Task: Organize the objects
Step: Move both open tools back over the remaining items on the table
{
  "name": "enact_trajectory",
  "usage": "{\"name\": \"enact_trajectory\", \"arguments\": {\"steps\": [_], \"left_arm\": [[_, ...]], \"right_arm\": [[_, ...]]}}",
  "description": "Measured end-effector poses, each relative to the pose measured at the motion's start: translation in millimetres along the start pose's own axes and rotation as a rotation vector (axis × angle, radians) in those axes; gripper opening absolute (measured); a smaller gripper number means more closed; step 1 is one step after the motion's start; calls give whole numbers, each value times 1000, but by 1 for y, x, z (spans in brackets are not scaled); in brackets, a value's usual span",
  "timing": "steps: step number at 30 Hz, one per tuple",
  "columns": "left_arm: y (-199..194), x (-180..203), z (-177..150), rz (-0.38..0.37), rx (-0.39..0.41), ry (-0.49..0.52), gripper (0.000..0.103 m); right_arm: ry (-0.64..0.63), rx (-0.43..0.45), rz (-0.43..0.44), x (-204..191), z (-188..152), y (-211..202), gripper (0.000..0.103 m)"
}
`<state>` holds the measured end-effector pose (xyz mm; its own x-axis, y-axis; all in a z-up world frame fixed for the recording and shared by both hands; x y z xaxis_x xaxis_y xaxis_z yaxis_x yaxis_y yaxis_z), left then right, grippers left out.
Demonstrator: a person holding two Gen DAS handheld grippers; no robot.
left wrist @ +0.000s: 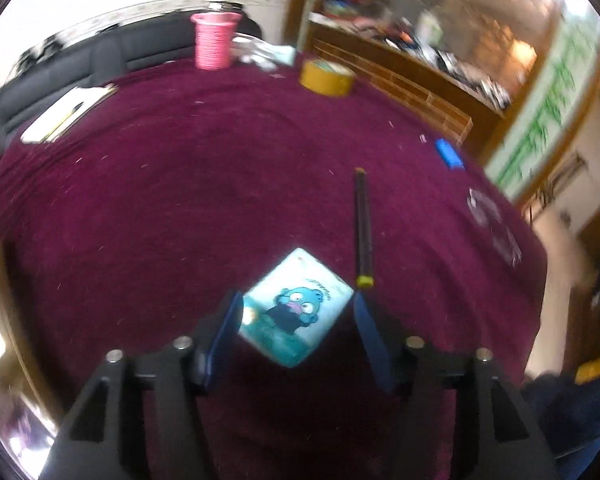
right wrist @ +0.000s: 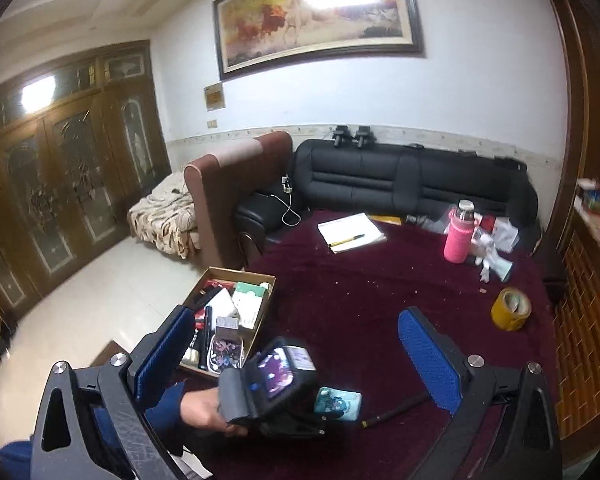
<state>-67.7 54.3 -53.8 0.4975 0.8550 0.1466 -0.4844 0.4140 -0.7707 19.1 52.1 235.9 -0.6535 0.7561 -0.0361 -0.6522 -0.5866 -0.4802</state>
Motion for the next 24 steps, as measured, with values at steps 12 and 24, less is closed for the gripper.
{"name": "enact_trajectory", "arguments": {"steps": [12,24], "left_arm": [[33,12,-16,45,-135,163,69],[51,-9,-10,80,-132,142,74]], "right_arm": [[-38,-32,-44,-7,-16,-14,103],[370,-137,-97,132,-72,28,103]]}}
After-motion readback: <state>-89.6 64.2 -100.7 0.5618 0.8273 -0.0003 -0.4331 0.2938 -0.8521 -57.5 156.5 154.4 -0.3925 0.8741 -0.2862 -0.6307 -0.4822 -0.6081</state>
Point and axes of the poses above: each gripper's, at about its wrist camera, not at the fingertips, and y roughly the way its jaws point, x to its right, z to its top, the point moved 9 cm from there along y, roughly the way its jaws point, and after that the axes turned 2 degrees about x, right-handed, at the moved point
